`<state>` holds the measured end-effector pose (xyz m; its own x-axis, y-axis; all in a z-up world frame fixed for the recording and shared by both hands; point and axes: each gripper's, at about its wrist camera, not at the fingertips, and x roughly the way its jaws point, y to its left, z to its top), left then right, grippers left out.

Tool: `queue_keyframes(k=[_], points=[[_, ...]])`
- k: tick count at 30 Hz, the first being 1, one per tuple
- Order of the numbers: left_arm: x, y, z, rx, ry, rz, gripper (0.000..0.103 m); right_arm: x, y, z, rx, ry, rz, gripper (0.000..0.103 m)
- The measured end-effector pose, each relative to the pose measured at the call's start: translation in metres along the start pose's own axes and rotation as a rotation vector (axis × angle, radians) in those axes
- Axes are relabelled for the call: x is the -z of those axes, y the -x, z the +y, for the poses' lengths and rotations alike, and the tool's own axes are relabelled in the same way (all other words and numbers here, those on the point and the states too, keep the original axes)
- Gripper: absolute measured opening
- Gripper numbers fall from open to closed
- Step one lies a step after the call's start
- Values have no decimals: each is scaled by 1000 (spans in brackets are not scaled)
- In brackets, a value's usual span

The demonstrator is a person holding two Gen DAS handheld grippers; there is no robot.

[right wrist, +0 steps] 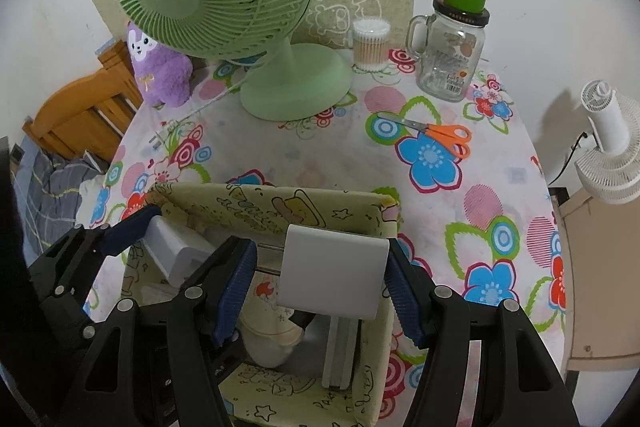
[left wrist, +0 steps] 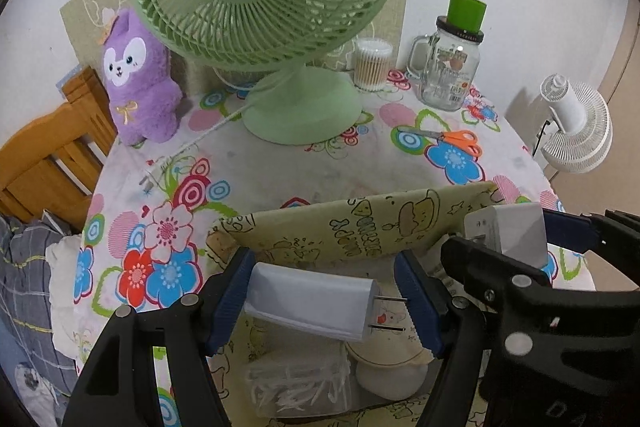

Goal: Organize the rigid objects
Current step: 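Lower the charger into the box and open the left gripper while the right lowers the block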

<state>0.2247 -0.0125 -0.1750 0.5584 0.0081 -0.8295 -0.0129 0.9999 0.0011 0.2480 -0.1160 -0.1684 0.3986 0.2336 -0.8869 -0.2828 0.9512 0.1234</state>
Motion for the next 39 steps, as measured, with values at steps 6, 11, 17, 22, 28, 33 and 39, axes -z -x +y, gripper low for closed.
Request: queue_keyframes(k=[6, 11, 17, 22, 28, 33, 39], points=[[4, -10, 2, 3, 10, 24, 75, 3, -8, 1, 5, -3, 20, 66], [7, -10, 0, -19, -11, 4, 75, 5, -11, 2, 5, -1, 23, 66], [7, -7, 0, -21, -17, 18, 83, 5, -14, 1, 4, -9, 23, 66], [10, 4, -1, -31, -28, 22, 93, 3, -15, 4, -7, 3, 15, 66], [15, 12, -8, -47, -68, 41, 100, 1, -24, 15, -31, 42, 11, 66], [14, 12, 1, -41, -20, 62, 101, 0, -34, 21, -51, 47, 20, 66], [14, 8, 11, -39, 13, 84, 101, -2, -36, 26, -69, 59, 9, 69]])
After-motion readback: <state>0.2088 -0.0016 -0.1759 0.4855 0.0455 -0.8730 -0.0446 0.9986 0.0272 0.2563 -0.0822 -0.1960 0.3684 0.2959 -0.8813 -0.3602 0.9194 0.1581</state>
